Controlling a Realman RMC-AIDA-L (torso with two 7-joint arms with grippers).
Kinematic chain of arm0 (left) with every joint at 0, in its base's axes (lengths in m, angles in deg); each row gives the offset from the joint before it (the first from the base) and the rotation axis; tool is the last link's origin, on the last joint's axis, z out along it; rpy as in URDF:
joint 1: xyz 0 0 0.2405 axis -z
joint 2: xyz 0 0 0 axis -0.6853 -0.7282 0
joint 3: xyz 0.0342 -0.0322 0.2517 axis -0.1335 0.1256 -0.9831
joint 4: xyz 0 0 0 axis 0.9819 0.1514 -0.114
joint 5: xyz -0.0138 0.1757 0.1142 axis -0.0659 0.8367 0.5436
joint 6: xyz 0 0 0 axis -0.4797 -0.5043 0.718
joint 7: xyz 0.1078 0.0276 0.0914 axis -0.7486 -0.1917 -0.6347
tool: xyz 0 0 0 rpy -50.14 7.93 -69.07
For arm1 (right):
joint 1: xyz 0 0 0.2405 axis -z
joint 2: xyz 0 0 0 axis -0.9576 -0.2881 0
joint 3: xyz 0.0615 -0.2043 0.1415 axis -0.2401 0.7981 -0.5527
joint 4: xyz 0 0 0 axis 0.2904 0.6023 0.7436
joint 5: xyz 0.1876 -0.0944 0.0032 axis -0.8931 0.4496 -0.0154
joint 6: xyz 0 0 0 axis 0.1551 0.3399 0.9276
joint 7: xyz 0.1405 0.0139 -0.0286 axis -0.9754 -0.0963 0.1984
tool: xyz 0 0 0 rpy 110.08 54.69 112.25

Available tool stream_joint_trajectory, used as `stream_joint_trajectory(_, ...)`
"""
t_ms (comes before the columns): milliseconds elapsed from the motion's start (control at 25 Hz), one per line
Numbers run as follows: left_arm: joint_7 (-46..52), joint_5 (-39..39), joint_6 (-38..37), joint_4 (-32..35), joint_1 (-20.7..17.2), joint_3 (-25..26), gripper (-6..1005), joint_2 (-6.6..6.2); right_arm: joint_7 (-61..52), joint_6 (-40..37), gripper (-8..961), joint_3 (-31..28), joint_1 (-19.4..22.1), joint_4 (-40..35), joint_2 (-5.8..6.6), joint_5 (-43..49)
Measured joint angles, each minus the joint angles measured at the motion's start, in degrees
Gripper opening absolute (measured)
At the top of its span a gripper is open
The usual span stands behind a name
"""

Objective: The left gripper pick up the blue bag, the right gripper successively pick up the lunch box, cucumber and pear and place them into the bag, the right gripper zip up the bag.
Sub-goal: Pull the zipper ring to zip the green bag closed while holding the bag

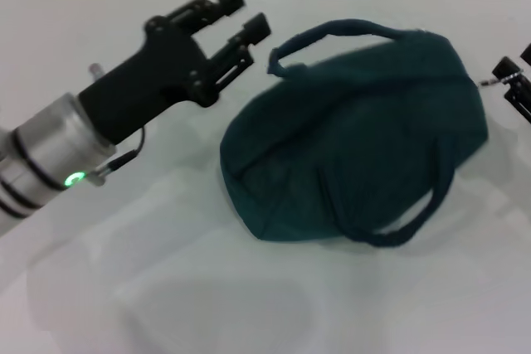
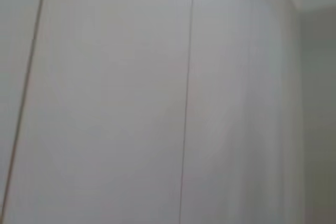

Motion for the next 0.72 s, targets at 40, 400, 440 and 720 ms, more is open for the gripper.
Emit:
stream_joint_trajectory(40,-0.4,-0.2,-1.0,0.0,-0.5,0.0,354,-0.02,-2.0,-2.4,414,0.0,-0.1,0.0,0.94,2.1)
stream_joint_trajectory(400,-2.2,0.8,-4.8,-1.0,-1.9,-0.3,644,0.11,-10.6,-10.6,626,-0.4,-2.3,1.2,4.59,13.0)
stream_joint_trajectory(440,-2.2,0.8,-4.8,-1.1,-1.9,-0.3,664,0.12,-10.8,-10.2,624,-0.4,-2.5,1.8,4.55,13.0)
stream_joint_trajectory(720,-2.2,1.0,-4.6,-2.0,-1.4,-0.5,684,0.22,-13.8,-6.7,611,-0.2,-4.0,8.8,4.45,13.2)
